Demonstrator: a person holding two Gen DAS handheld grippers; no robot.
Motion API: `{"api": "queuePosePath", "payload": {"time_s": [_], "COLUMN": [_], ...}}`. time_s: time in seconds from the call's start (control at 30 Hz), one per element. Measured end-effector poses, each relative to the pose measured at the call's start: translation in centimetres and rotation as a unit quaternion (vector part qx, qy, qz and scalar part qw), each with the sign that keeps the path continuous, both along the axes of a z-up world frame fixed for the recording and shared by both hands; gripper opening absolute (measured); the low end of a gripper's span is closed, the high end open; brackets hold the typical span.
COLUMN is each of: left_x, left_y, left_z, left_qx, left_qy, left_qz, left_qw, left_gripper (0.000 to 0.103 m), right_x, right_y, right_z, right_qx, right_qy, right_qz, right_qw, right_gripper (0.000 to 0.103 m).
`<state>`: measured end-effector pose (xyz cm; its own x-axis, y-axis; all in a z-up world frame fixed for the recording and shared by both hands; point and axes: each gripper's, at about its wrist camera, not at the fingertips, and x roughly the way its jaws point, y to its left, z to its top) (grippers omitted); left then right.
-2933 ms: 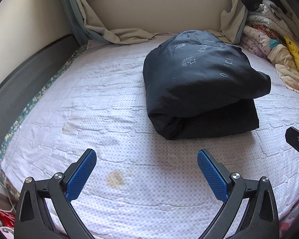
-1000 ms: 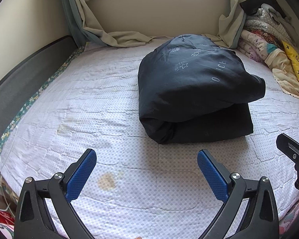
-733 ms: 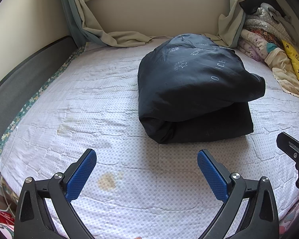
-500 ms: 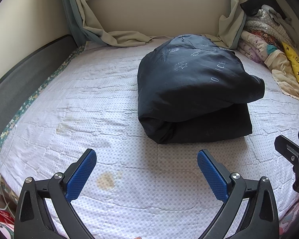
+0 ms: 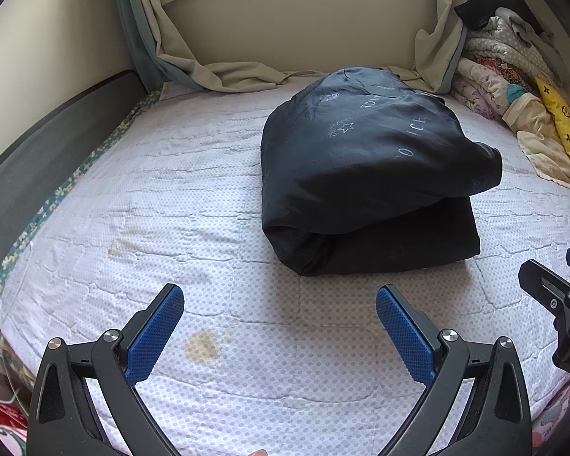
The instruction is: Fold large clothes
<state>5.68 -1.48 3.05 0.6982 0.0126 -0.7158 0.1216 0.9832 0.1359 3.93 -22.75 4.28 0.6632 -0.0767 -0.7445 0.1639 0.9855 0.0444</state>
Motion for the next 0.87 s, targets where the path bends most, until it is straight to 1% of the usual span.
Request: {"api": "queuePosePath", "payload": {"time_s": [0.43,0.6,0.87], "left_x": [-0.13,-0.20,-0.48], "left_y": [-0.40,-0.23,-0.26], "left_z": [0.12,0.26,0.31], "left_qx": [-0.006,-0.016,-0.005], "left_qy": [-0.003,-0.004,-0.013], "left_qz": [-0.004,-0.004,0.001], "left_qw": [1.0000,0.9999,0.9999], "left_gripper": [0.103,0.103,0.103], "right_x": [-0.02,-0.05,0.11], "right_y": [0.00,0.04,-0.26], "right_z": [-0.03,-0.34,-0.50], "right_qx": [0.000,-0.001,0.001], "right_qy": [0.000,0.001,0.005], "right_qz": [0.000,0.003,0.004], "right_qw": [1.000,1.000,1.000], "right_gripper": [0.103,0.103,0.103]}}
